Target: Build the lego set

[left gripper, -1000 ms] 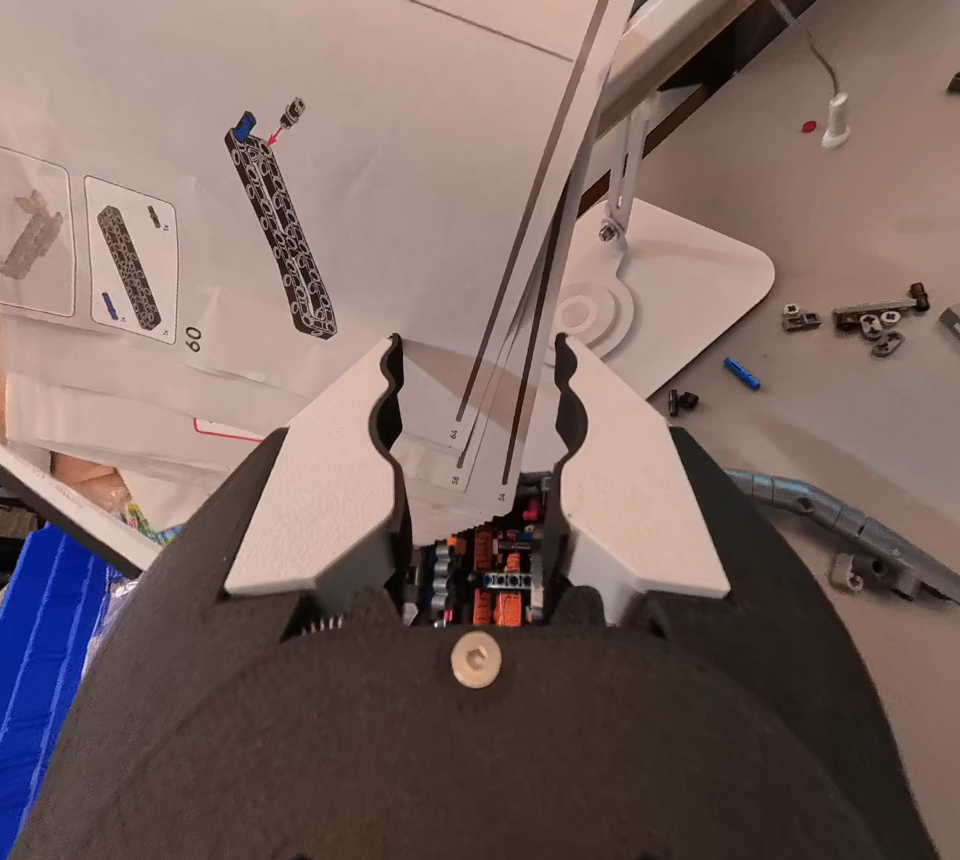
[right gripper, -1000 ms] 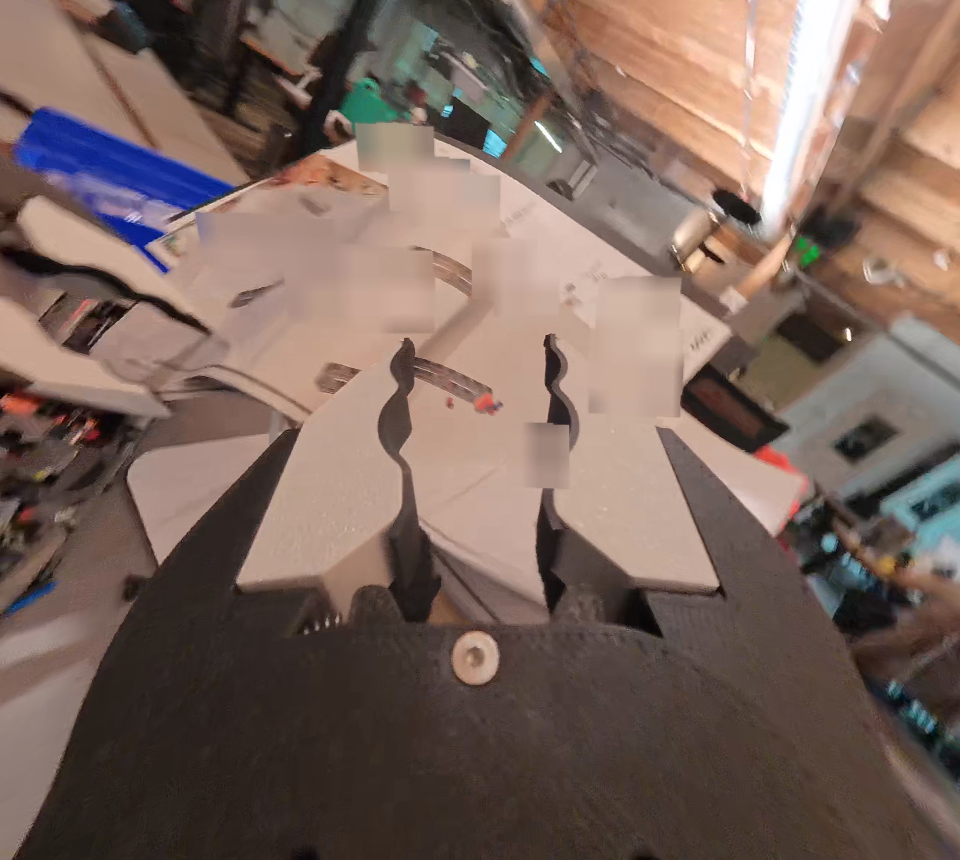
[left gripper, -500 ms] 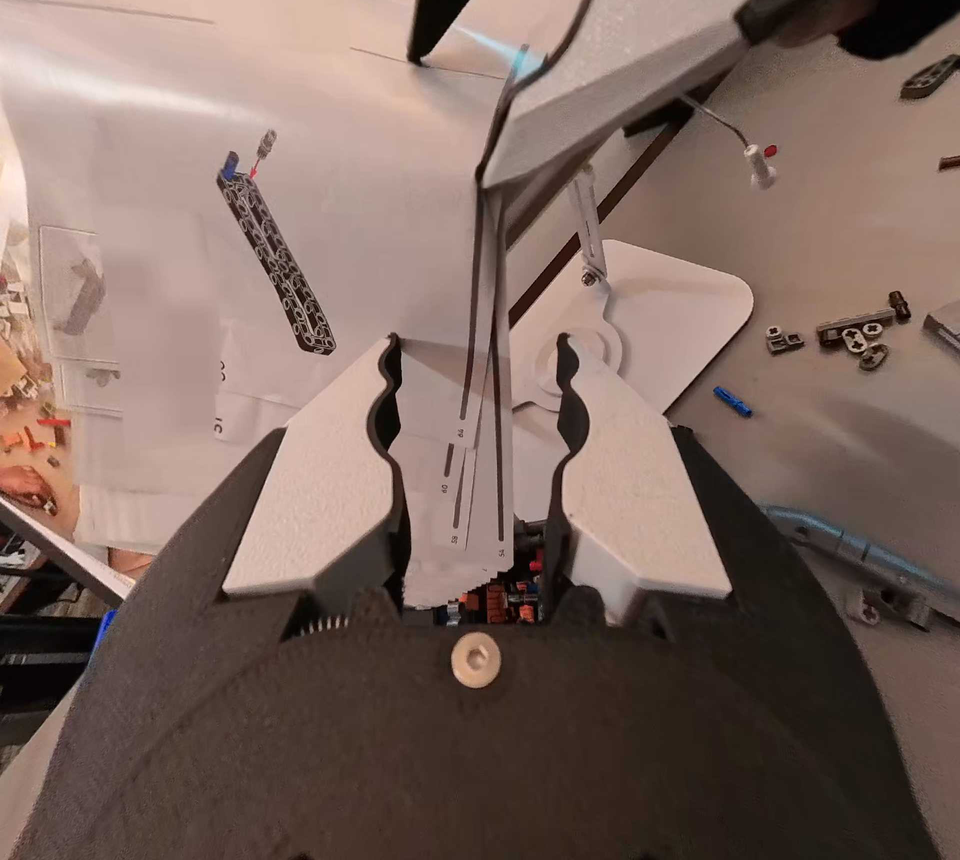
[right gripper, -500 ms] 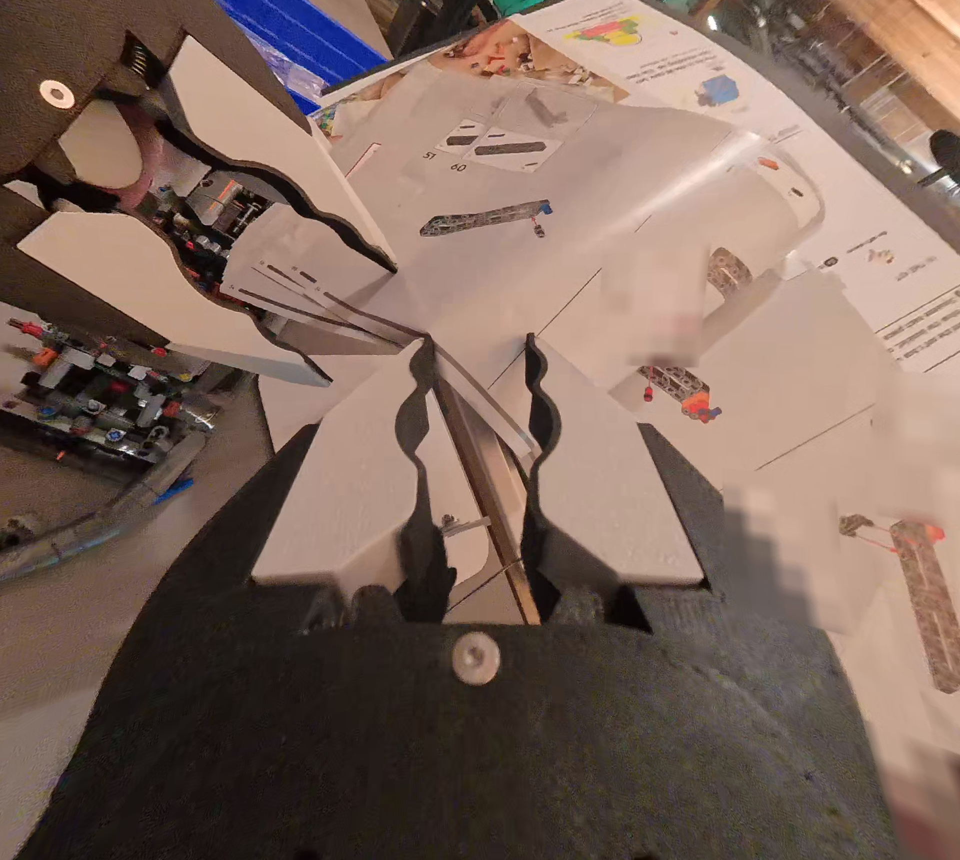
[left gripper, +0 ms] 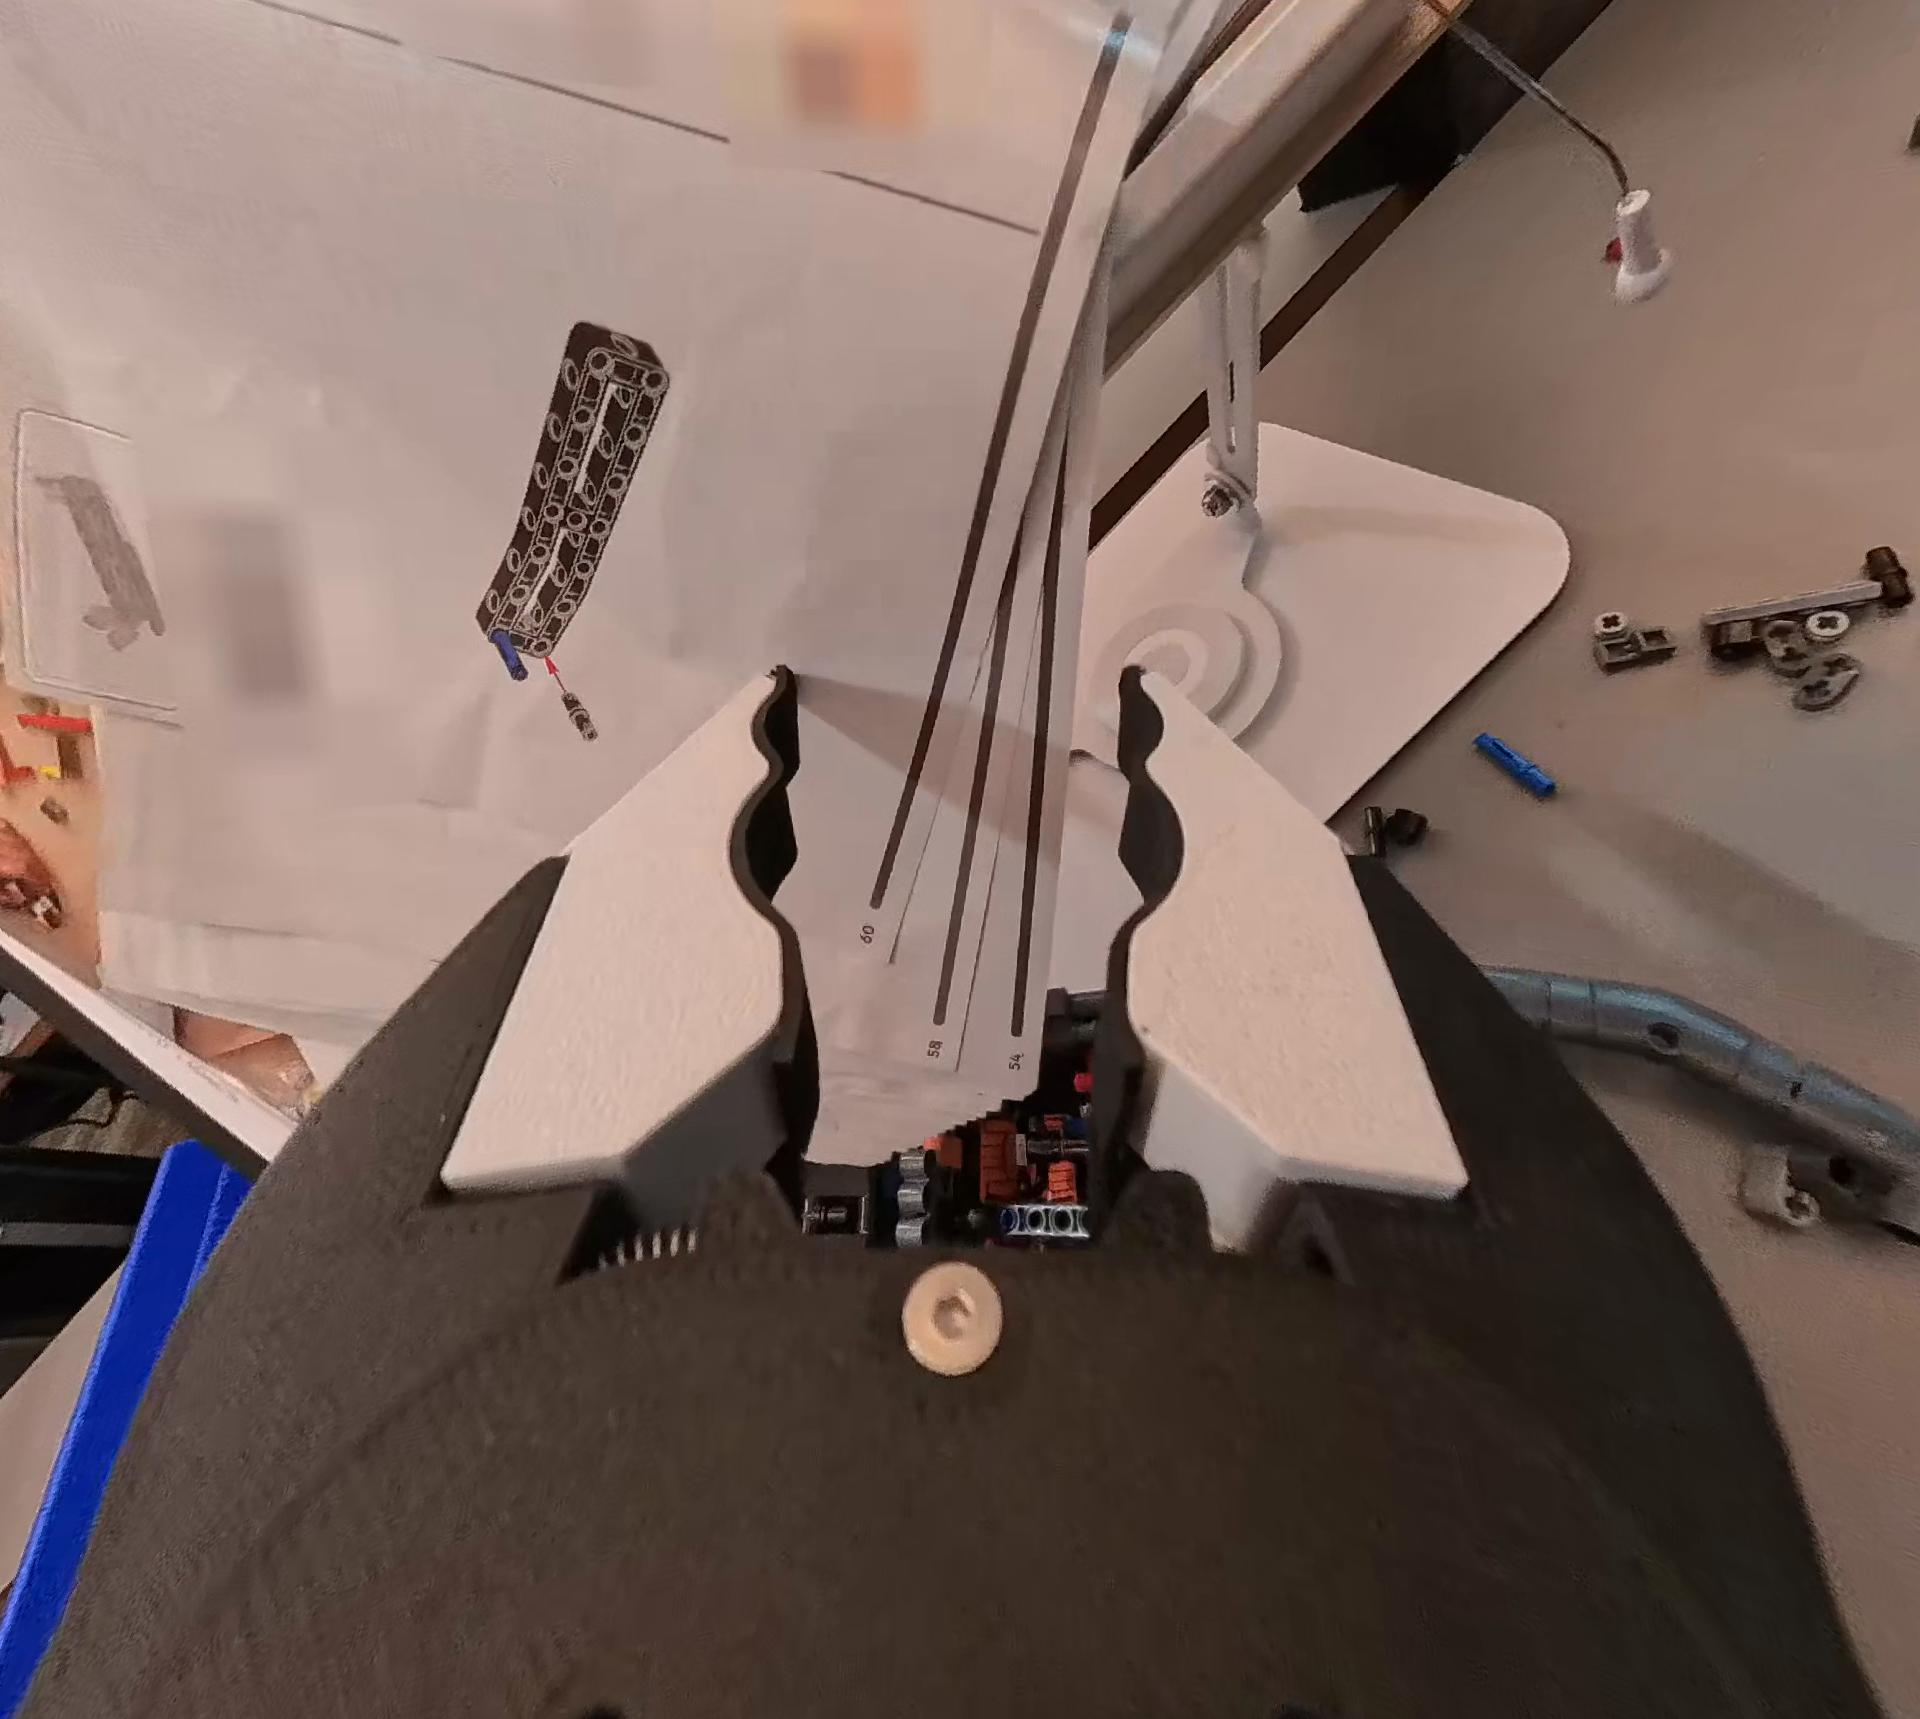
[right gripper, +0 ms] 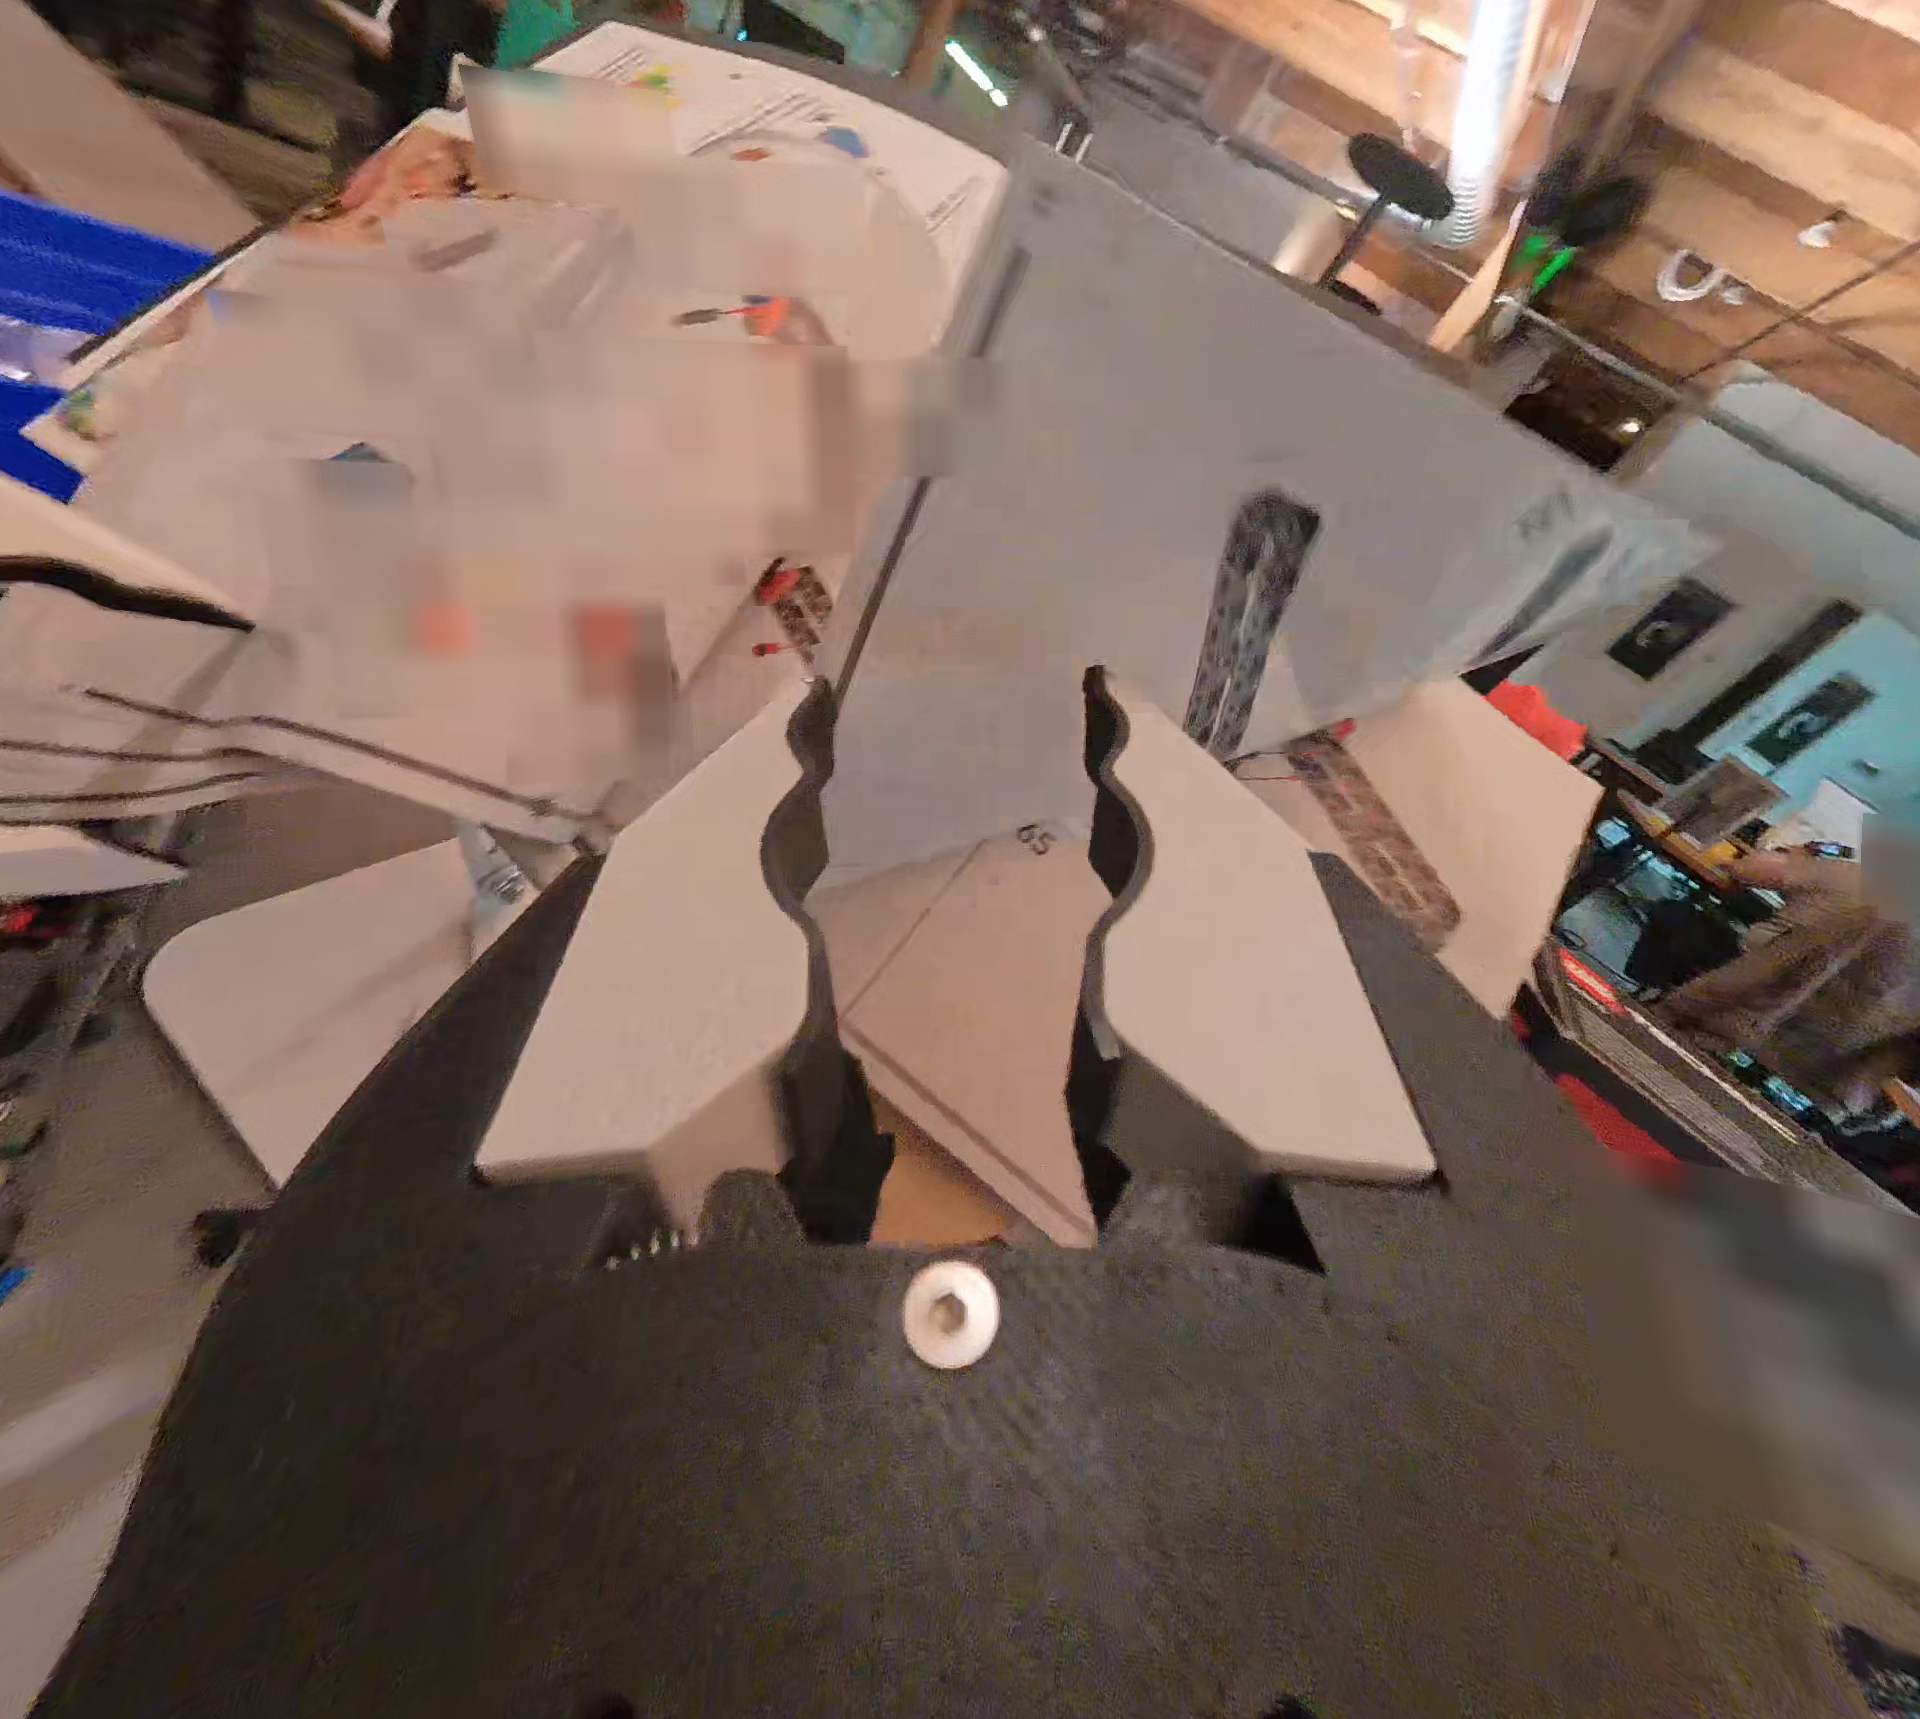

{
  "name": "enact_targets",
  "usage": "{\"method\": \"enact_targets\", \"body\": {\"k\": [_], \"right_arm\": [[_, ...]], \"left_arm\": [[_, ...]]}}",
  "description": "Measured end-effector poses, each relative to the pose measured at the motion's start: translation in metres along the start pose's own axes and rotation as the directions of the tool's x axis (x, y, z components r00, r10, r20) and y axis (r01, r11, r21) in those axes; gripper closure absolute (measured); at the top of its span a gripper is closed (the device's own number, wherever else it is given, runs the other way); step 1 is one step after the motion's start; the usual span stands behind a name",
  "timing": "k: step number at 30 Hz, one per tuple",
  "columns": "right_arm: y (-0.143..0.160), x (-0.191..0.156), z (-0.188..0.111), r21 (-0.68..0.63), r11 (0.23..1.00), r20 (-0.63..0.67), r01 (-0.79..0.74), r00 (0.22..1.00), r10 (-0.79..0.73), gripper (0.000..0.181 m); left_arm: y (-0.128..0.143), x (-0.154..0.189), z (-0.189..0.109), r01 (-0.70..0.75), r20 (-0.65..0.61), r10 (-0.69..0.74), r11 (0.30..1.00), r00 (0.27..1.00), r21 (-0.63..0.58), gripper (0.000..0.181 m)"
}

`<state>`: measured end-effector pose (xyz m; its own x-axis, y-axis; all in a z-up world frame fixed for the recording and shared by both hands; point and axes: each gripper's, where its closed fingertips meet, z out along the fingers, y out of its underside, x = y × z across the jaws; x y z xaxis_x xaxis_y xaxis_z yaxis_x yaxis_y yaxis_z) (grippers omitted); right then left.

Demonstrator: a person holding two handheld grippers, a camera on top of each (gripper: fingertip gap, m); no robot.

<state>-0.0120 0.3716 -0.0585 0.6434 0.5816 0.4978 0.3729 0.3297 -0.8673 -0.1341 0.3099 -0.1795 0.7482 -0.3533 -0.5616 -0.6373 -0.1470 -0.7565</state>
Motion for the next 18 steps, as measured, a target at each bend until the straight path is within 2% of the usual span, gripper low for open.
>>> {"method": "enact_targets", "body": {"k": [2, 4, 6, 8, 9, 10, 11, 12, 14, 16, 18], "right_arm": [[-0.009, 0.018, -0.008, 0.054, 0.998, -0.066, -0.014, 0.998, 0.017, 0.121], [-0.029, 0.028, -0.022, 0.134, 0.990, -0.126, 0.038, 0.992, -0.021, 0.121], [-0.054, 0.024, -0.038, 0.211, 0.969, -0.151, 0.131, 0.983, -0.100, 0.120], [-0.073, 0.011, -0.049, 0.252, 0.940, -0.174, 0.229, 0.966, -0.189, 0.117], [-0.082, -0.007, -0.052, 0.278, 0.916, -0.140, 0.291, 0.955, -0.261, 0.121], [-0.084, -0.033, -0.051, 0.288, 0.896, -0.053, 0.338, 0.940, -0.338, 0.130], [-0.076, -0.058, -0.042, 0.250, 0.899, 0.056, 0.359, 0.922, -0.384, 0.133], [-0.060, -0.073, -0.029, 0.168, 0.917, 0.132, 0.362, 0.914, -0.385, 0.120], [-0.028, -0.097, -0.009, 0.058, 0.932, 0.238, 0.356, 0.902, -0.360, 0.118], [-0.005, -0.109, 0.003, 0.017, 0.936, 0.276, 0.350, 0.898, -0.341, 0.109], [0.004, -0.109, 0.008, 0.000, 0.951, 0.280, 0.309, 0.913, -0.296, 0.116]], "left_arm": [[0.000, -0.001, 0.000, 0.009, -0.003, -0.009, 1.000, 1.000, 0.003, 0.122], [0.002, -0.003, -0.001, 0.010, 0.007, -0.010, 1.000, 1.000, -0.003, 0.122], [0.002, -0.002, -0.001, 0.021, -0.003, -0.021, 1.000, 1.000, -0.007, 0.121], [0.001, -0.002, -0.001, 0.031, -0.009, -0.031, 0.999, 0.999, -0.013, 0.120], [0.000, -0.001, -0.001, 0.029, -0.012, -0.029, 1.000, 1.000, -0.012, 0.119], [0.000, -0.001, -0.001, 0.023, -0.011, -0.024, 1.000, 1.000, -0.011, 0.119], [0.000, 0.000, -0.001, 0.017, -0.011, -0.017, 1.000, 1.000, -0.009, 0.118], [-0.002, 0.002, -0.001, 0.011, -0.019, -0.011, 1.000, 1.000, 0.000, 0.118], [-0.004, 0.006, -0.001, 0.001, -0.033, -0.001, 1.000, 0.999, 0.014, 0.118], [-0.009, 0.013, -0.002, -0.024, -0.060, 0.027, 0.999, 0.998, 0.041, 0.120], [-0.014, 0.017, -0.003, -0.053, -0.064, 0.057, 0.997, 0.996, 0.057, 0.121]]}}
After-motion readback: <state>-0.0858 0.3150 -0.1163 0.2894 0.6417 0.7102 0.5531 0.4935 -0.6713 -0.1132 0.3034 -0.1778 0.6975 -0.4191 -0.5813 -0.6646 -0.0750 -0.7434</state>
